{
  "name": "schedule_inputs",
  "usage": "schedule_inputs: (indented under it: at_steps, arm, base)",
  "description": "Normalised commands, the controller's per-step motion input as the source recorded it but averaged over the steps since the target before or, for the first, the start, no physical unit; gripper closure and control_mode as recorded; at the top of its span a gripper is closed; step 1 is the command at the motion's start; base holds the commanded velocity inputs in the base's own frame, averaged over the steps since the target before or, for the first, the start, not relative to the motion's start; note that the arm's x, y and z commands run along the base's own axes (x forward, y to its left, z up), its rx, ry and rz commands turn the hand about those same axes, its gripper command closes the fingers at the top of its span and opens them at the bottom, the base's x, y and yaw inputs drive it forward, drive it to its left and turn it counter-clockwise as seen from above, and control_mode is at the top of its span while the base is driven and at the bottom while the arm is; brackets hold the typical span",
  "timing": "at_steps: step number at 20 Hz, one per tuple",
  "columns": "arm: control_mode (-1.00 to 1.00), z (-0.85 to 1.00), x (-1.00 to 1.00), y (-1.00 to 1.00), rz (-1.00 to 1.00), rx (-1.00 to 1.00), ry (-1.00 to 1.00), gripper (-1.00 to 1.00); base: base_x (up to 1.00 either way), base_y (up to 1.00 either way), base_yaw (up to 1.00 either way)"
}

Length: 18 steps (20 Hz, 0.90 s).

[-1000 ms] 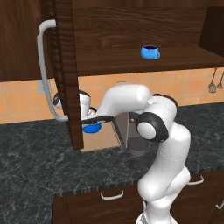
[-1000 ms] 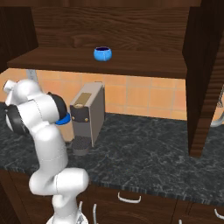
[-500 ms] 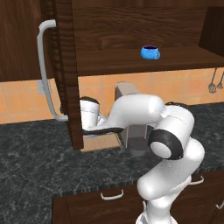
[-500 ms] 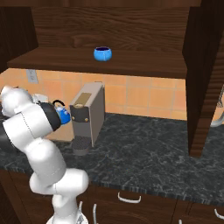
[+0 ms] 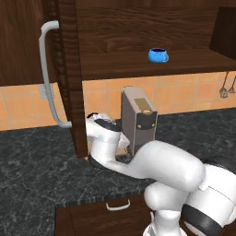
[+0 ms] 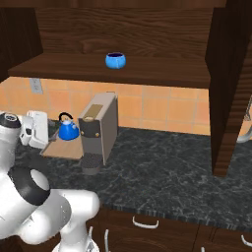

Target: Pick the kettle from the counter and place it on the tray. Then pick the mug from the cabinet and place it on the tray. Then close the cabinet doors.

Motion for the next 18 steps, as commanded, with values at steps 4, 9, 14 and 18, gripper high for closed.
schedule_inputs:
  at_steps: [4, 9, 14, 18]
  arm:
    - [-1.0, 0.43, -0.83, -0.51, 0.3, 0.08, -0.09, -1.0]
    - [-1.0, 0.38, -0.68, -0.59, 0.41, 0.04, 0.0, -1.0]
    - [-1.0, 0.61, -0.49, -0.58, 0.37, 0.05, 0.05, -1.0]
    - [-1.0, 0.62, -0.11, -0.51, 0.2, 0.09, 0.19, -1.0]
  base:
    - [0.0, 0.0, 0.0]
    - [0.0, 0.0, 0.0]
    - [0.0, 0.0, 0.0]
    - [0.0, 0.0, 0.0]
